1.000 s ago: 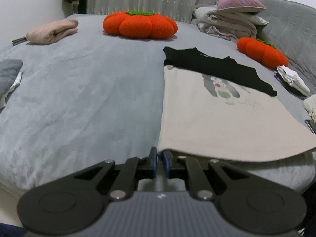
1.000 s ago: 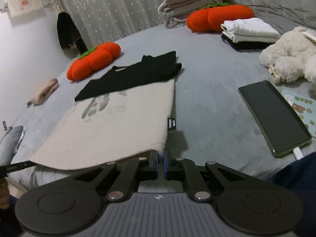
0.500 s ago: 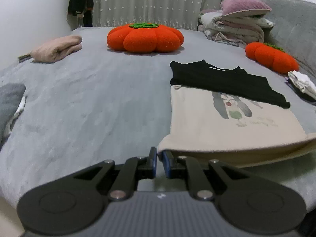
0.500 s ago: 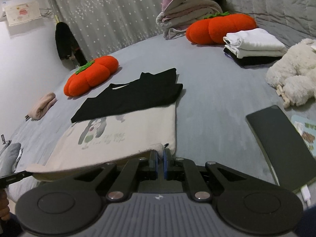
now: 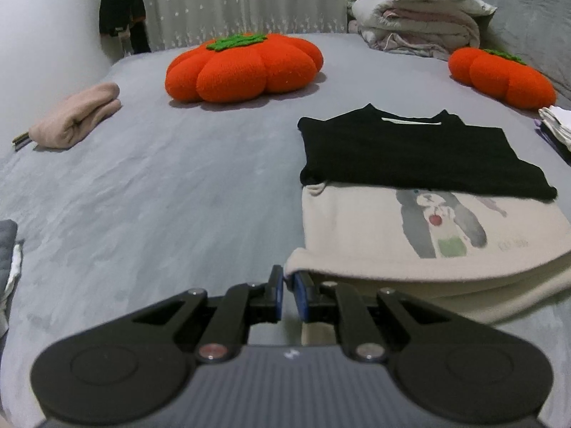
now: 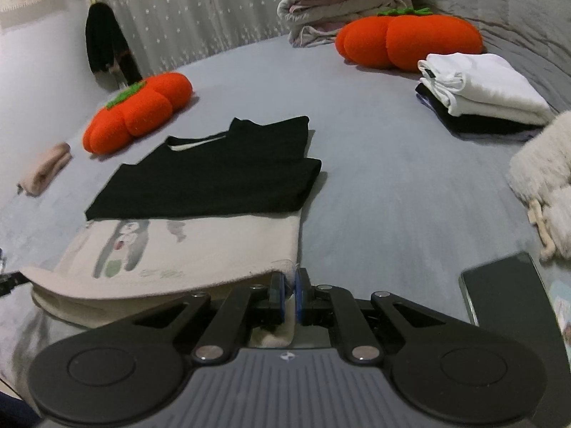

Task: Fold clothes
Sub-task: 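Fold the cream shirt hem up over toward the black shirt with both grippers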

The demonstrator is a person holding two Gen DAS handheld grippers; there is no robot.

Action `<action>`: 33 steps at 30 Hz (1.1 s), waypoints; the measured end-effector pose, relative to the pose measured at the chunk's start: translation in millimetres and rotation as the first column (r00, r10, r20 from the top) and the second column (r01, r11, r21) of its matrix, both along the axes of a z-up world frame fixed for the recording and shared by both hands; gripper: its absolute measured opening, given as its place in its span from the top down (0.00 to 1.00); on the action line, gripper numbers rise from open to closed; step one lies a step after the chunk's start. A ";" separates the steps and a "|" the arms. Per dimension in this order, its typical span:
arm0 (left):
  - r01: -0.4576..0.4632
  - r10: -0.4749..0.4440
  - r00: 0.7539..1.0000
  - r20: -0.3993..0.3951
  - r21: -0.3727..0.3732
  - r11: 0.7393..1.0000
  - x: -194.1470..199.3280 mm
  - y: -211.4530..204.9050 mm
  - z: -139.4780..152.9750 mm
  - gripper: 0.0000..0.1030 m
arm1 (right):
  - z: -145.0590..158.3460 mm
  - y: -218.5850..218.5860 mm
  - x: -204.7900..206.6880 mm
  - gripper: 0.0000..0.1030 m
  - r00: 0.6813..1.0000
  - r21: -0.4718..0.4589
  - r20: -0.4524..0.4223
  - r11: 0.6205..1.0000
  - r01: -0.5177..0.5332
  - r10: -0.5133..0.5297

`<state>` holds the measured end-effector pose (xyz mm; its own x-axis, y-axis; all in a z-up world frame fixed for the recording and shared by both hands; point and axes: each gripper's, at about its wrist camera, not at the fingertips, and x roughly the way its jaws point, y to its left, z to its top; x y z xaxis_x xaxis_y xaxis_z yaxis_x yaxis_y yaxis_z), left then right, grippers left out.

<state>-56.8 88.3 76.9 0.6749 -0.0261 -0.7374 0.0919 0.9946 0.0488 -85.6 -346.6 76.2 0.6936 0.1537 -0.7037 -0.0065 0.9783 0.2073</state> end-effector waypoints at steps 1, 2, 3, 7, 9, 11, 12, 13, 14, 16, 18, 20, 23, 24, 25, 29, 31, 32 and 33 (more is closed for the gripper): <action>-0.004 0.004 1.000 -0.008 -0.006 1.000 6.7 0.1 -0.6 0.92 | -0.2 0.8 4.9 0.93 1.000 -0.009 -0.001 1.000 -0.003 0.003; -0.008 0.008 1.000 -0.013 -0.011 1.000 12.5 0.4 -0.8 0.92 | -0.3 1.7 9.8 0.93 1.000 -0.019 -0.002 1.000 -0.007 0.007; -0.012 0.011 1.000 -0.016 -0.015 1.000 18.3 0.6 -1.1 0.92 | -0.2 2.5 14.9 0.93 1.000 -0.029 -0.002 1.000 -0.010 0.010; -0.021 0.021 1.000 -0.018 -0.029 0.999 39.8 -0.2 -2.4 0.92 | 5.7 7.9 33.0 0.93 0.999 -0.073 0.017 0.997 -0.026 0.027; -0.023 0.023 1.000 -0.020 -0.034 0.999 49.0 -2.3 -4.3 0.92 | 6.0 9.7 42.1 0.93 0.999 -0.085 0.019 0.996 -0.031 0.033; -0.024 0.023 0.999 -0.027 -0.031 0.999 58.3 -5.2 -7.9 0.92 | 4.4 10.8 51.3 0.93 0.999 -0.091 0.016 0.995 -0.034 0.035; -0.024 0.023 0.999 -0.032 -0.029 0.999 63.1 -6.5 -10.0 0.92 | 1.6 10.9 56.1 0.93 0.999 -0.092 0.009 0.995 -0.032 0.033; -0.024 0.023 0.999 -0.037 -0.027 0.999 67.9 -7.8 -12.0 0.92 | -1.3 10.9 60.6 0.93 1.000 -0.093 0.001 0.995 -0.030 0.030; -0.025 0.024 0.999 -0.041 -0.027 0.999 72.5 -8.6 -13.8 0.92 | -4.2 10.8 64.8 0.93 1.000 -0.093 -0.007 0.995 -0.028 0.028; -0.034 0.032 0.998 -0.048 -0.038 0.999 80.8 -8.2 -16.3 0.91 | -7.2 10.3 70.9 0.93 1.000 -0.088 -0.013 0.996 -0.024 0.023; -0.051 0.047 0.997 -0.060 -0.067 0.996 87.8 -5.1 -18.7 0.91 | -9.2 9.5 76.2 0.93 1.000 -0.082 -0.016 0.996 -0.019 0.018; -0.064 0.058 0.996 -0.073 -0.082 0.995 94.1 -3.1 -21.7 0.90 | -10.5 9.2 81.3 0.93 1.000 -0.078 -0.021 0.997 -0.015 0.013; -0.074 0.067 0.994 -0.082 -0.089 0.993 101.7 -1.7 -23.7 0.87 | -13.2 9.4 89.0 0.93 0.999 -0.080 -0.032 0.997 -0.013 0.011; -0.077 0.069 0.994 -0.081 -0.092 0.993 103.5 -1.4 -23.4 0.84 | -13.7 9.6 91.4 0.93 0.999 -0.081 -0.034 0.997 -0.014 0.011; -0.079 0.071 0.994 -0.081 -0.098 0.992 105.1 -0.7 -23.1 0.83 | -14.0 9.8 93.7 0.93 0.999 -0.082 -0.036 0.997 -0.015 0.012; -0.095 0.084 0.993 -0.088 -0.136 0.986 109.4 6.1 -21.2 0.74 | -14.0 7.5 100.5 0.92 0.999 -0.071 -0.037 0.997 -0.010 0.007; -0.106 0.092 0.991 -0.092 -0.157 0.982 109.0 12.7 -20.0 0.69 | -14.3 4.6 102.1 0.92 0.999 -0.062 -0.040 0.998 -0.002 0.000; -0.108 0.094 0.991 -0.092 -0.169 0.980 107.9 16.1 -19.1 0.66 | -14.4 3.2 102.9 0.90 0.999 -0.058 -0.041 0.998 0.002 -0.004; -0.105 0.091 0.992 -0.089 -0.175 0.979 107.0 18.7 -17.8 0.64 | -14.6 1.7 103.6 0.85 0.999 -0.053 -0.043 0.999 0.006 -0.008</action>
<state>50.1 106.9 59.2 0.6201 -0.0993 -0.7782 -0.0103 0.9908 -0.1346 18.1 -344.9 61.7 0.6634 0.1107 -0.7400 0.0083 0.9878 0.1553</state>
